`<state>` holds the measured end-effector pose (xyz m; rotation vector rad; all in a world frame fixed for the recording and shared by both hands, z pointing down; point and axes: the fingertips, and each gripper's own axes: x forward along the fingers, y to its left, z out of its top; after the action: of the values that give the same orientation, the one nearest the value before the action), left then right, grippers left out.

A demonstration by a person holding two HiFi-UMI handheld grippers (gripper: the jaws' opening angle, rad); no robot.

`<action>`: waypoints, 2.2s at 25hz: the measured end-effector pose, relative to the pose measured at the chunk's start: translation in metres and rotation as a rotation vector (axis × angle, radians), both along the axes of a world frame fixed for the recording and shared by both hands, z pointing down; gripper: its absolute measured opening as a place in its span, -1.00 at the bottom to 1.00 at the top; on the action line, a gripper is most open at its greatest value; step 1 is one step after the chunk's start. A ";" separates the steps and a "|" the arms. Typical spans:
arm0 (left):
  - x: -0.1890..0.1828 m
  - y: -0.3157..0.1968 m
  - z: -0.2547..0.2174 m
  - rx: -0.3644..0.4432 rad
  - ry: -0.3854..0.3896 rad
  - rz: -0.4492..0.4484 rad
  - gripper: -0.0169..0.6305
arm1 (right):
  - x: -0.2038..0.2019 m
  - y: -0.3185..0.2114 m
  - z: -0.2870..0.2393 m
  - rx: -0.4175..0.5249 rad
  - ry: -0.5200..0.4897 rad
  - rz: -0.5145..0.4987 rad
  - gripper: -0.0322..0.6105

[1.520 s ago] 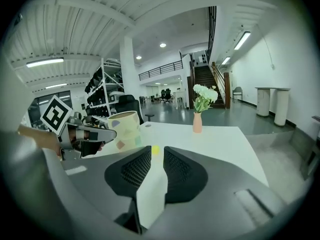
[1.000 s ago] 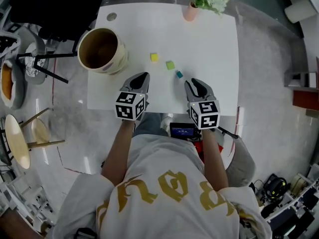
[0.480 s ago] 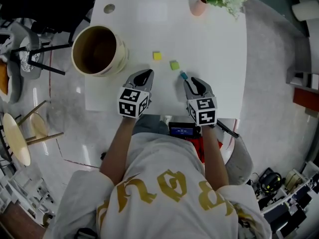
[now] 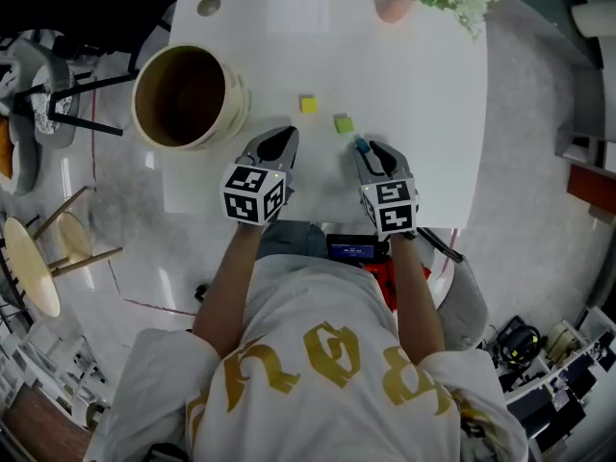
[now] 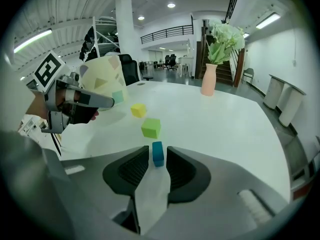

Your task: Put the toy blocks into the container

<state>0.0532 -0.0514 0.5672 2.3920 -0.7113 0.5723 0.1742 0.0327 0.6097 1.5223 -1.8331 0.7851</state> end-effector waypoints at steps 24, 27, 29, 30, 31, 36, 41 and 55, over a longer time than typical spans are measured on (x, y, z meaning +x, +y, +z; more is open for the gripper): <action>0.001 0.001 -0.015 0.035 0.017 0.000 -0.95 | 0.006 0.000 -0.020 0.047 -0.081 0.080 -0.63; 0.000 -0.002 -0.031 0.060 0.051 -0.022 -0.95 | 0.001 -0.009 -0.047 0.112 -0.128 0.083 -0.63; 0.000 -0.003 -0.042 0.076 0.069 -0.039 -0.94 | -0.001 -0.013 -0.061 0.150 -0.139 0.080 -0.63; 0.000 -0.003 -0.048 0.085 0.076 -0.042 -0.95 | -0.001 -0.014 -0.068 0.167 -0.145 0.083 -0.63; 0.001 -0.002 -0.054 0.095 0.083 -0.043 -0.95 | -0.002 -0.014 -0.073 0.180 -0.148 0.086 -0.63; -0.005 0.008 -0.081 0.095 0.171 -0.049 -0.95 | -0.009 -0.007 -0.093 0.230 -0.149 0.095 -0.63; -0.016 0.014 -0.101 0.120 0.188 -0.070 -0.95 | -0.013 0.002 -0.113 0.267 -0.140 0.106 -0.63; -0.043 0.046 -0.160 0.229 0.252 -0.107 -0.95 | -0.025 0.034 -0.156 0.376 -0.147 0.108 -0.63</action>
<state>0.0100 -0.0052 0.4072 2.5550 -0.8228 0.1459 0.1497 0.0670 0.4539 1.8529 -2.1112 0.6397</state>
